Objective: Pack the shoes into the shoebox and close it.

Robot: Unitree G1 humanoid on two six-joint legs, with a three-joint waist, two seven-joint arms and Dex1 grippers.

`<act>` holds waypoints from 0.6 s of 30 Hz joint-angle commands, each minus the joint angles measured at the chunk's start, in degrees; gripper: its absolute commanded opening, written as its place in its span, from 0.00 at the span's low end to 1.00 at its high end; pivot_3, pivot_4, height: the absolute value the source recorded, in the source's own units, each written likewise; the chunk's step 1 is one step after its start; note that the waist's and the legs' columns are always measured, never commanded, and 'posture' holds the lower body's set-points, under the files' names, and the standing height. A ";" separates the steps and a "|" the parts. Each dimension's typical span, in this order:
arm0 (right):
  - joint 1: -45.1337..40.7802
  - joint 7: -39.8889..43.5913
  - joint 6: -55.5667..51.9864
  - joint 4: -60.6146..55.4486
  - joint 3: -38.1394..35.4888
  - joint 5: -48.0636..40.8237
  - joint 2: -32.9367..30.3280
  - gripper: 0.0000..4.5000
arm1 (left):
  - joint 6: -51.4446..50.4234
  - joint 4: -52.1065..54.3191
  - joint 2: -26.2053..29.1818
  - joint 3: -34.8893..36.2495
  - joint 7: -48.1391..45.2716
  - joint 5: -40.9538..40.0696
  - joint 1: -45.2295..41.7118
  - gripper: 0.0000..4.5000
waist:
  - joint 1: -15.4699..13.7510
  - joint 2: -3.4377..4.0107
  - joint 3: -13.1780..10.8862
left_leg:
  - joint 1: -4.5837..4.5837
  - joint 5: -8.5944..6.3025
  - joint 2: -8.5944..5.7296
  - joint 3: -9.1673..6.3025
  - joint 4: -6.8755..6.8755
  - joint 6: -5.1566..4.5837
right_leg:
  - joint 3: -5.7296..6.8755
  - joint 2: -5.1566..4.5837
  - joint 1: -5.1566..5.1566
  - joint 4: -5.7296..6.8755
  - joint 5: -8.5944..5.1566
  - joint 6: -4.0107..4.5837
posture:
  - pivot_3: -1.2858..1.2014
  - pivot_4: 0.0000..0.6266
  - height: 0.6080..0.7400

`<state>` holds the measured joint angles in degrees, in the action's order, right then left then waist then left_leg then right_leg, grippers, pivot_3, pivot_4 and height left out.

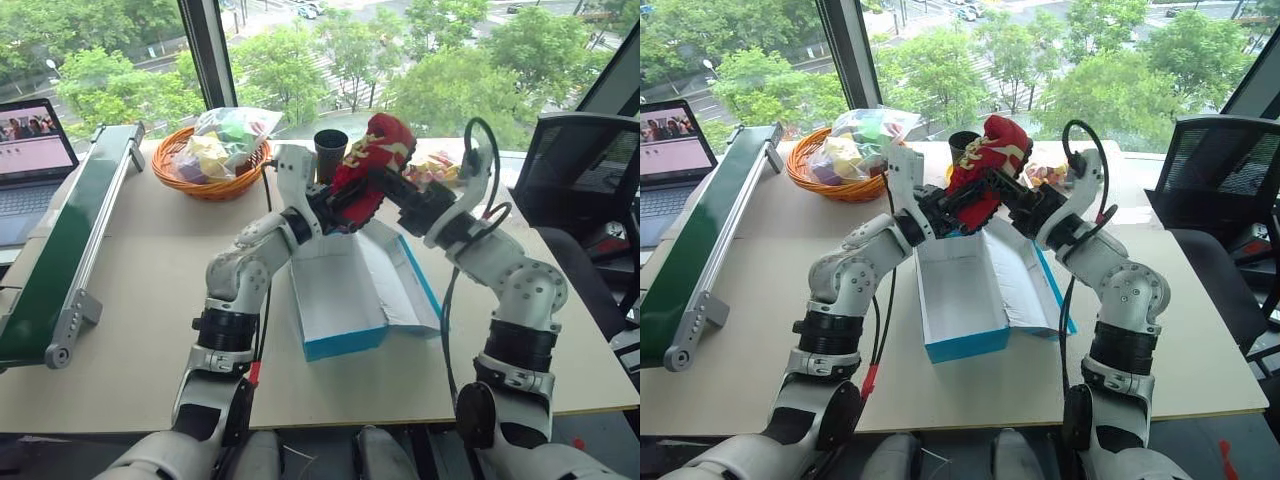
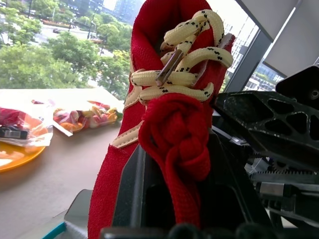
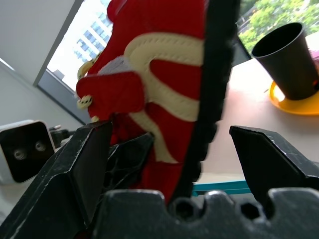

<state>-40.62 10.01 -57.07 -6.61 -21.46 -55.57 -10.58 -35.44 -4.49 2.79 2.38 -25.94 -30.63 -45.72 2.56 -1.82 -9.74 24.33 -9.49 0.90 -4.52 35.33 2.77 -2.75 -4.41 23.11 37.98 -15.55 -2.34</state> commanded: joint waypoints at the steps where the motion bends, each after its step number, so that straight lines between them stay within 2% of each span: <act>1: -0.06 -0.06 0.98 -2.05 -0.09 -1.61 -0.64 1.00 | 0.03 2.24 -0.26 0.35 -0.02 -0.97 -1.38 0.09 | -0.02 0.00 0.00 | -0.01 0.00 0.00 0.00 0.00 0.00 | 0.00 0.00 0.00 0.01 0.00 0.00 | 0.52 0.24 1.00; 2: -0.16 -0.25 1.51 -1.77 -0.13 -1.39 -0.50 1.00 | -0.15 2.51 -0.36 0.44 0.17 -1.15 -1.39 0.09 | 0.01 0.00 0.00 | -0.01 0.00 0.00 0.00 0.00 0.00 | 0.00 0.00 0.00 0.01 0.00 0.00 | 0.52 0.24 1.00; 5: -1.17 -1.83 4.15 0.43 -1.57 -0.44 0.14 0.85 | -1.56 4.40 -0.71 0.65 1.09 -2.16 -0.74 0.08 | 0.01 0.00 0.00 | -0.01 0.00 0.00 0.00 0.00 0.00 | 0.00 0.00 0.00 0.00 0.00 0.00 | 0.52 0.24 1.00; 9: -1.97 -2.86 6.04 2.07 -2.47 -0.93 0.30 0.55 | -2.62 5.90 -0.91 0.51 1.88 -2.65 0.09 0.08 | 0.02 0.00 0.00 | 0.00 0.00 0.00 0.00 0.00 0.00 | 0.00 0.00 0.00 0.00 0.00 0.00 | 0.52 0.24 1.00; 14: -3.78 -3.52 7.78 4.38 -3.46 -2.57 1.20 0.24 | -4.16 8.12 -1.18 0.12 3.03 -3.05 1.34 0.08 | 0.05 0.00 0.00 | -0.01 0.00 0.00 0.00 0.00 0.00 | 0.00 0.00 0.00 0.01 0.00 0.00 | 0.52 0.24 1.00; 16: -4.10 -3.62 8.01 4.74 -3.30 -2.76 1.28 0.16 | -5.47 9.59 -1.14 0.68 3.13 -4.19 2.24 0.27 | -0.02 0.00 0.00 | -0.02 0.00 0.00 0.00 0.00 0.00 | 0.00 0.00 -0.01 0.01 0.00 0.00 | 0.52 0.24 1.00; 18: -4.19 -3.73 8.09 4.84 -3.04 -2.50 0.89 0.11 | -7.09 11.94 -0.22 1.16 2.47 -5.62 3.14 0.40 | -0.04 0.00 0.00 | 0.00 0.00 0.00 0.00 0.00 0.00 | 0.00 0.00 -0.01 0.00 0.00 0.00 | 0.52 0.24 1.00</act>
<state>-42.45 7.19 -52.67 -0.58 -22.11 -57.78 -8.62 -40.72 2.74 2.42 4.21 -21.67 -33.33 -42.82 2.53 -1.82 -9.74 24.33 -9.49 0.89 -4.52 35.33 2.77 -2.75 -4.42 23.11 37.98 -15.55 -2.35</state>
